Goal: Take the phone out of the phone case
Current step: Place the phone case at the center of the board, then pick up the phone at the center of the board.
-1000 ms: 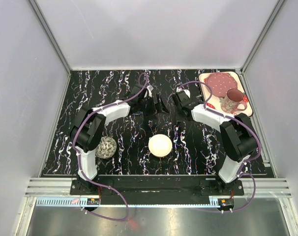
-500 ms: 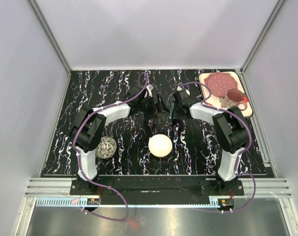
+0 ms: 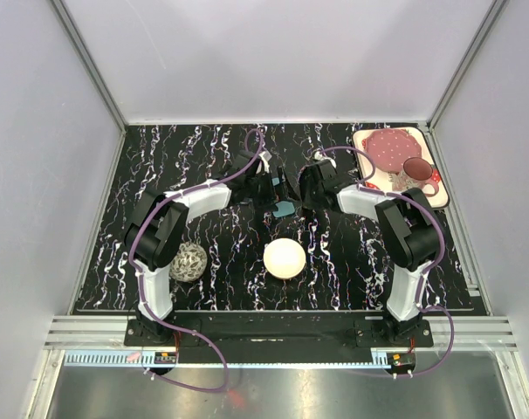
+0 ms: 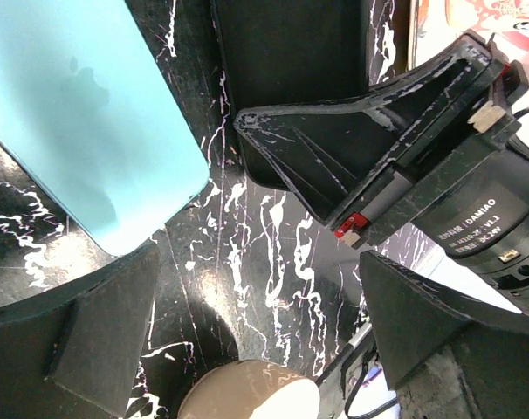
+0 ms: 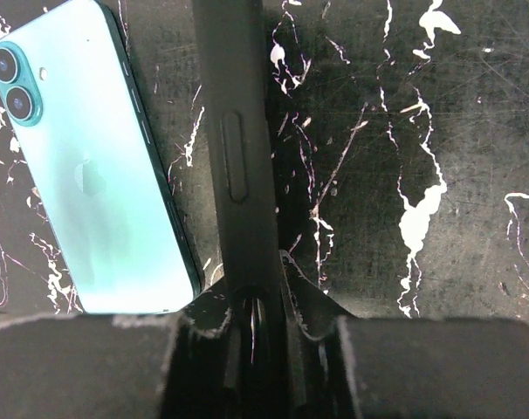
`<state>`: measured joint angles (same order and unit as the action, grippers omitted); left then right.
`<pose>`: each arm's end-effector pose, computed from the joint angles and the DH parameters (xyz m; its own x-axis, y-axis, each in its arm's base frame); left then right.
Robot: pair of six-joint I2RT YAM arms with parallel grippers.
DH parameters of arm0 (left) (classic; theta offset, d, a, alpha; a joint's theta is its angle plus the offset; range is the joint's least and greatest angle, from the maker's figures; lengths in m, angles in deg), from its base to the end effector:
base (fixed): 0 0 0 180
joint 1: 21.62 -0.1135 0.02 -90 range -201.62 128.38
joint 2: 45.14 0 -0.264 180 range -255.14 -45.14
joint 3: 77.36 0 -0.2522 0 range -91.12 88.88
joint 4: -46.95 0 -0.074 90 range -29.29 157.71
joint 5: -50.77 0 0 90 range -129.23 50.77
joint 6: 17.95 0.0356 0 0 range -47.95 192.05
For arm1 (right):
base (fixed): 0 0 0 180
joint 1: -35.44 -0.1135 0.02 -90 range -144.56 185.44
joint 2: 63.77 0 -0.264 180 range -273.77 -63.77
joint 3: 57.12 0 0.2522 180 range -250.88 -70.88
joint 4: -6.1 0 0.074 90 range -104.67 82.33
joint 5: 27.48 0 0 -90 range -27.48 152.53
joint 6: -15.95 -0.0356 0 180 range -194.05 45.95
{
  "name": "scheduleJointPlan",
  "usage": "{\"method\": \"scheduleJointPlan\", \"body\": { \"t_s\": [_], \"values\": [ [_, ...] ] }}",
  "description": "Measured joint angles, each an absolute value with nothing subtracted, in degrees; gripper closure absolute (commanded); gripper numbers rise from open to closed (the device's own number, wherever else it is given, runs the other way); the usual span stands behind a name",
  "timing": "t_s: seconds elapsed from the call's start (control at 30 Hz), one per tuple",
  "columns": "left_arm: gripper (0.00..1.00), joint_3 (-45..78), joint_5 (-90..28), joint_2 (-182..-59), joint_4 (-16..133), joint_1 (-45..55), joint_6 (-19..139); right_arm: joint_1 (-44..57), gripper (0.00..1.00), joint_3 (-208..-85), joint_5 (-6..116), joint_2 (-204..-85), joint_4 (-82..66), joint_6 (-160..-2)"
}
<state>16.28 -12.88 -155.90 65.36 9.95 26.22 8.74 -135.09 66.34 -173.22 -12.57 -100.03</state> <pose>0.3504 -0.2338 0.1842 -0.9389 -0.1774 -0.2948 0.1049 0.6684 -0.7364 0.3523 0.1745 0.1467 -0.7962 0.0888 -0.5984 -0.0683 0.9697 0.2347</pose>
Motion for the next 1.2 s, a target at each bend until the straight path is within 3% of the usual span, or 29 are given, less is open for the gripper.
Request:
{"method": "scheduleJointPlan", "body": {
  "t_s": [0.17,0.23,0.3,0.33,0.43,0.5,0.8,1.2],
  "values": [
    [0.01,16.0,-14.3,-155.9,67.4,9.9,27.5,10.2,0.88,-133.1,62.8,-171.4,-12.8,-100.4],
    [0.01,15.8,-15.5,-155.8,68.7,9.6,28.3,12.4,0.85,-131.5,60.0,-170.0,-13.5,-100.5],
    [0.01,15.4,-17.1,-155.5,70.8,9.3,29.5,15.8,0.65,-129.6,55.9,-168.4,-14.5,-100.3],
    [0.01,15.0,-18.2,-155.3,72.2,9.1,30.2,17.7,0.40,-129.1,54.0,-167.9,-15.1,-100.2],
    [0.01,11.8,-24.1,-154.8,78.4,8.4,33.0,22.0,0.12,-129.5,50.6,-166.7,-17.2,-100.0],
    [0.01,9.3,-29.8,-154.6,82.1,8.3,34.9,23.1,0.03,-130.3,51.2,-166.0,-19.0,-99.2],
    [0.01,6.3,-50.6,-153.8,93.1,7.8,41.9,22.6,0.00,-130.4,56.9,-159.6,-26.2,-98.9],
    [0.01,-6.7,-52.5,-166.4,101.2,6.1,48.6,22.6,0.00,-130.3,60.6,-146.4,-30.4,-98.9]
  ]
}}
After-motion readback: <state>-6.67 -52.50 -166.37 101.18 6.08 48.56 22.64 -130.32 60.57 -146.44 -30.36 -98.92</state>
